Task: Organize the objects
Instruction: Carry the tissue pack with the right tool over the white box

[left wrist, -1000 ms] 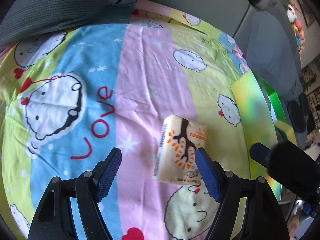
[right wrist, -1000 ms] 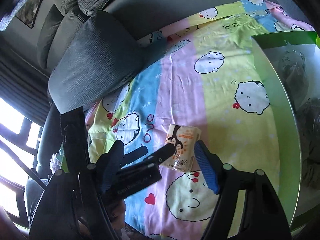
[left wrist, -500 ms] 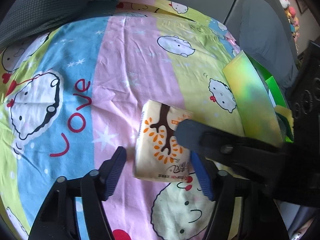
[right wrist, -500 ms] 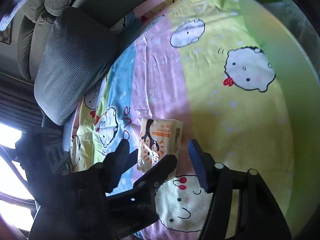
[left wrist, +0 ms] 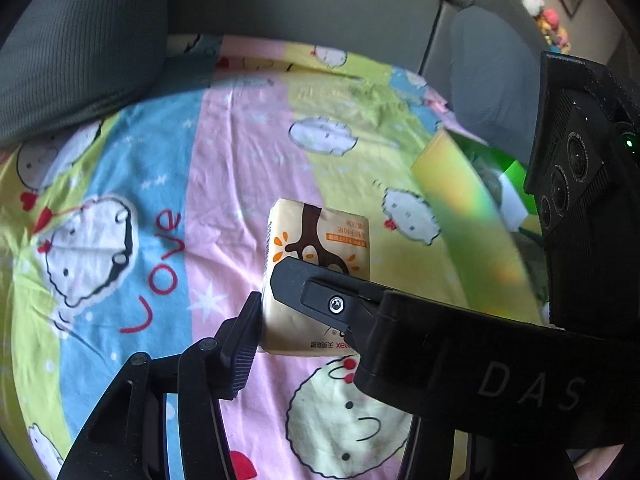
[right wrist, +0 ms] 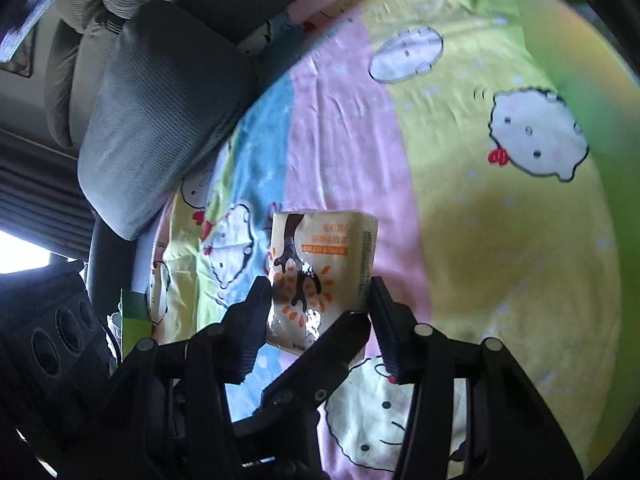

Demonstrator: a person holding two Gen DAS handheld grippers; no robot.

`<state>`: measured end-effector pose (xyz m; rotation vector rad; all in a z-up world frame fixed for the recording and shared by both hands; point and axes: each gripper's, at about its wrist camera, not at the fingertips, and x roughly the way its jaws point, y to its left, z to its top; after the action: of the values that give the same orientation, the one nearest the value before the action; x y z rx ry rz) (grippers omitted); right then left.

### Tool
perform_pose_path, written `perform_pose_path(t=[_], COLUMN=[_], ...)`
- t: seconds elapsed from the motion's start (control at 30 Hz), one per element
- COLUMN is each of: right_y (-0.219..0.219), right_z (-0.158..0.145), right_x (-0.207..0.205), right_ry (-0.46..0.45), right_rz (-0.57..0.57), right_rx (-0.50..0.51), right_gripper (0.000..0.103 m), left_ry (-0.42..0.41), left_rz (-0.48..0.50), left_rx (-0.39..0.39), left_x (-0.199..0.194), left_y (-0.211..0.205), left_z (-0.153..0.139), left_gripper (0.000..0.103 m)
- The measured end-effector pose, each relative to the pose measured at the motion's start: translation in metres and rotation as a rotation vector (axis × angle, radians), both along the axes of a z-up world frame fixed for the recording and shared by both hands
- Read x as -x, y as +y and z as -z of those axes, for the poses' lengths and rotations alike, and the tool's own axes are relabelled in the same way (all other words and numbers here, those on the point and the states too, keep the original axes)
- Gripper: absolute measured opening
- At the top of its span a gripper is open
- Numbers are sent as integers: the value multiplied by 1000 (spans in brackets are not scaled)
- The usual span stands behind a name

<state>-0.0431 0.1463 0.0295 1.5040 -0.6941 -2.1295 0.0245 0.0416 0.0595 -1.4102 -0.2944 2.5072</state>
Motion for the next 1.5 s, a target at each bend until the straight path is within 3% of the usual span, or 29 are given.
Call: perform_pose_path(t=[0.27, 0.67, 1.1, 1.5], right_y=[12, 27, 66, 123], right_z=[-48, -100, -137, -142], right_x=[-23, -55, -88, -99], right_ry=[179, 366, 516, 558], right_rz=[22, 28, 60, 146], right_rx=[-4, 35, 54, 62], right_gripper=[50, 50, 50, 50], left_ry=[169, 383, 524, 553], left_rz=[19, 17, 59, 151], left_rx=[2, 35, 68, 86], left_x=[-19, -54, -80, -74], left_y=[9, 24, 64, 122], left_z=[-39, -88, -120, -126], left_gripper=[54, 54, 54, 54])
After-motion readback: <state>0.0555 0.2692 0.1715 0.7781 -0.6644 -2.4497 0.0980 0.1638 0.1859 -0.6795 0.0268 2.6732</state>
